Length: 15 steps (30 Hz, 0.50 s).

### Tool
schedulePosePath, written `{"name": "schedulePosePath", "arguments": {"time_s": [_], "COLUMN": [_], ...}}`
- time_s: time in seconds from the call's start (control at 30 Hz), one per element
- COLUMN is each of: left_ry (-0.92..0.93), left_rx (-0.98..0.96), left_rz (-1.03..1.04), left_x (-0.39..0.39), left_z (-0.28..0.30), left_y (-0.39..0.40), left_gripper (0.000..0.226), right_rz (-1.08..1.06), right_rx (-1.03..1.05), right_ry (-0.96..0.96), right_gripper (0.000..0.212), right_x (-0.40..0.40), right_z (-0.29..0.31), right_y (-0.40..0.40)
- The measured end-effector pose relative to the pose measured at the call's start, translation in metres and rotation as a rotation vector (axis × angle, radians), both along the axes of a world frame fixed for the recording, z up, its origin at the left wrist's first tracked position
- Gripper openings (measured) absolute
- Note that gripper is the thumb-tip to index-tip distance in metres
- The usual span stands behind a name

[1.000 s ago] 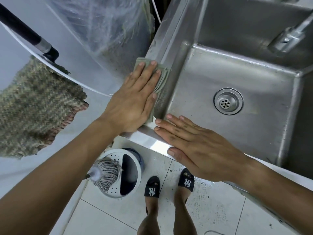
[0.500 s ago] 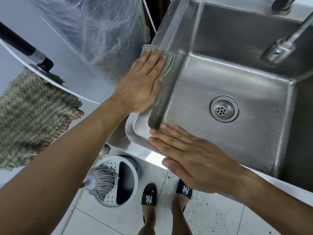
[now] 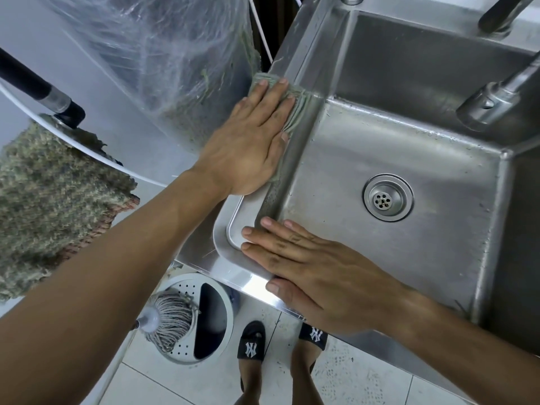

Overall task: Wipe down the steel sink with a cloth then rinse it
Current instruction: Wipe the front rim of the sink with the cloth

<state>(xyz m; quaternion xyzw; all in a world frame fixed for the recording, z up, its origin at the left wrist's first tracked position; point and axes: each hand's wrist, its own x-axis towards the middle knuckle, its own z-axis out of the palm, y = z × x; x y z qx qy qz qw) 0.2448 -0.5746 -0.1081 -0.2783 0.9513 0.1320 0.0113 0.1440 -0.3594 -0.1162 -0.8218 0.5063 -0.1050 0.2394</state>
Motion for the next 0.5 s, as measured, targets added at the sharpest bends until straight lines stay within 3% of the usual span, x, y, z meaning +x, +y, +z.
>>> {"name": "schedulePosePath", "arguments": {"time_s": [0.1, 0.17, 0.27, 0.43, 0.5], "left_ry": [0.097, 0.242, 0.363, 0.335, 0.329], "left_rx": [-0.041, -0.110, -0.092, -0.008, -0.007], "left_rz": [0.019, 0.054, 0.077, -0.017, -0.014], "left_x": [0.003, 0.014, 0.046, 0.079, 0.078], "left_z": [0.002, 0.004, 0.003, -0.007, -0.009], "left_y": [0.007, 0.021, 0.047, 0.068, 0.067], "left_gripper": [0.060, 0.055, 0.047, 0.044, 0.044], "right_rz": [-0.227, -0.422, -0.492, 0.006, 0.017], "right_rx": [-0.144, -0.302, -0.375, -0.248, -0.225], "right_ry": [-0.317, -0.386, -0.233, 0.225, 0.262], "right_gripper": [0.043, 0.036, 0.038, 0.053, 0.055], "right_x": [-0.011, -0.037, -0.074, -0.078, -0.075], "right_z": [0.002, 0.005, 0.017, 0.006, -0.004], "right_y": [-0.007, -0.026, -0.081, -0.158, -0.160]}}
